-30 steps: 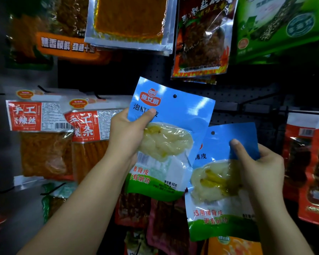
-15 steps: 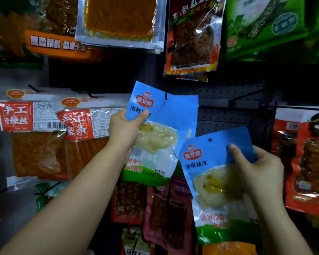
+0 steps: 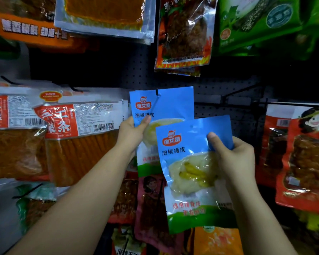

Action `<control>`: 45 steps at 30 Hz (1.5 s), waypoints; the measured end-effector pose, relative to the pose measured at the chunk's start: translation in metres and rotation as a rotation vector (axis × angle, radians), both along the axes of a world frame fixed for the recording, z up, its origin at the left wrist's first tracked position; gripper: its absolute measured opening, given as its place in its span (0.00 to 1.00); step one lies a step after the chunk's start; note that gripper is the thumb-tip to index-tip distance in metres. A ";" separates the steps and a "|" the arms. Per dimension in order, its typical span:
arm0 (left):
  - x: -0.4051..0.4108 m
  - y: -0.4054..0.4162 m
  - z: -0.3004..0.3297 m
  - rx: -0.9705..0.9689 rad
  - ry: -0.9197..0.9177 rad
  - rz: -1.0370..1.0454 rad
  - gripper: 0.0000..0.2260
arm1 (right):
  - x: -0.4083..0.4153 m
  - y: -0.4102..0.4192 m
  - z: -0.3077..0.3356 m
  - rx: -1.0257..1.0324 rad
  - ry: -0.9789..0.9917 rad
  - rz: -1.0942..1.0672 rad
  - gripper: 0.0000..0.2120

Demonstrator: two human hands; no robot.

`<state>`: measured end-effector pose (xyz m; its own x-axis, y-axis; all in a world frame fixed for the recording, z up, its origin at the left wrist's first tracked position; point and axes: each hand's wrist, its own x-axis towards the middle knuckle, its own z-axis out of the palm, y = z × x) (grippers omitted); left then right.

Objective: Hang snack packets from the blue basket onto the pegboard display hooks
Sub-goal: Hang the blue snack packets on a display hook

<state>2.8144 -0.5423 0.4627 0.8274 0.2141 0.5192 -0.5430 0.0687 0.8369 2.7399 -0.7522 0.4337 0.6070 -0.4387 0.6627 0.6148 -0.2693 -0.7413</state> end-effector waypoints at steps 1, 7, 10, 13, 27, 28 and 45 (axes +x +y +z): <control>0.001 0.000 0.001 0.011 0.004 0.006 0.02 | 0.002 0.003 0.002 0.018 -0.007 0.015 0.14; -0.009 0.021 0.003 0.006 -0.056 0.034 0.07 | 0.013 0.032 0.016 0.049 -0.066 0.078 0.14; -0.024 0.032 0.005 -0.055 -0.140 0.076 0.08 | 0.016 0.047 0.022 0.049 -0.114 0.117 0.16; -0.043 0.034 0.006 -0.023 -0.269 0.120 0.05 | 0.016 0.057 0.023 0.072 -0.148 0.130 0.15; -0.068 0.024 0.032 -0.010 -0.349 0.091 0.03 | 0.004 0.078 0.047 -0.002 -0.182 0.196 0.16; -0.067 0.024 0.033 -0.030 -0.339 0.086 0.03 | 0.003 0.078 0.050 -0.018 -0.171 0.188 0.19; -0.057 0.027 0.046 -0.077 -0.281 0.039 0.03 | 0.005 0.078 0.082 0.036 -0.023 0.253 0.19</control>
<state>2.7573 -0.5154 0.5090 0.6438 0.2905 0.7079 -0.7563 0.1008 0.6464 2.7449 -0.6744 0.5153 0.6853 -0.2979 0.6645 0.6762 -0.0784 -0.7326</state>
